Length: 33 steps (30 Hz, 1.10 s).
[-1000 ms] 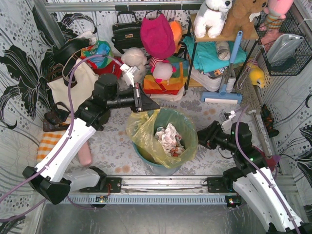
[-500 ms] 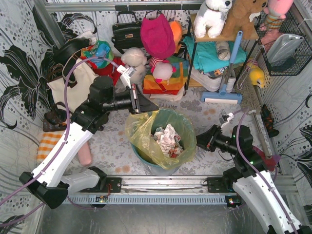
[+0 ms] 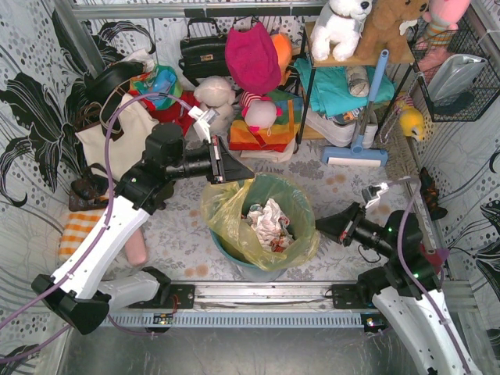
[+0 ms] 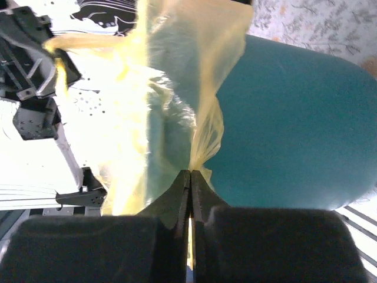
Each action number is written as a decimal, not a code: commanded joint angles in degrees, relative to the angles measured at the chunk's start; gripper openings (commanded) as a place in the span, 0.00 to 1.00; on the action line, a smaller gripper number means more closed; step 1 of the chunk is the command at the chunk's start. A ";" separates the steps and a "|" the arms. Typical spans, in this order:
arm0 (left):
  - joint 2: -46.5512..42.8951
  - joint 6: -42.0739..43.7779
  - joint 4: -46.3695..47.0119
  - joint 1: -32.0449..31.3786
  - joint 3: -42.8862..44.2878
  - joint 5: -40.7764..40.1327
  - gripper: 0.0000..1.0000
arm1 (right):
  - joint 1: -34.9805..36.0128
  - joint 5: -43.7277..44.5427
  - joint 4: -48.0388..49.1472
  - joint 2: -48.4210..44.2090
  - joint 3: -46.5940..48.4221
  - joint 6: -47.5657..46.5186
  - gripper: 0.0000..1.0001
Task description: Tie the trash bag
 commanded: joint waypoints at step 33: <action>-0.55 4.09 -1.98 0.31 6.02 -6.84 0.00 | 6.93 6.80 25.64 36.17 30.08 -3.86 0.00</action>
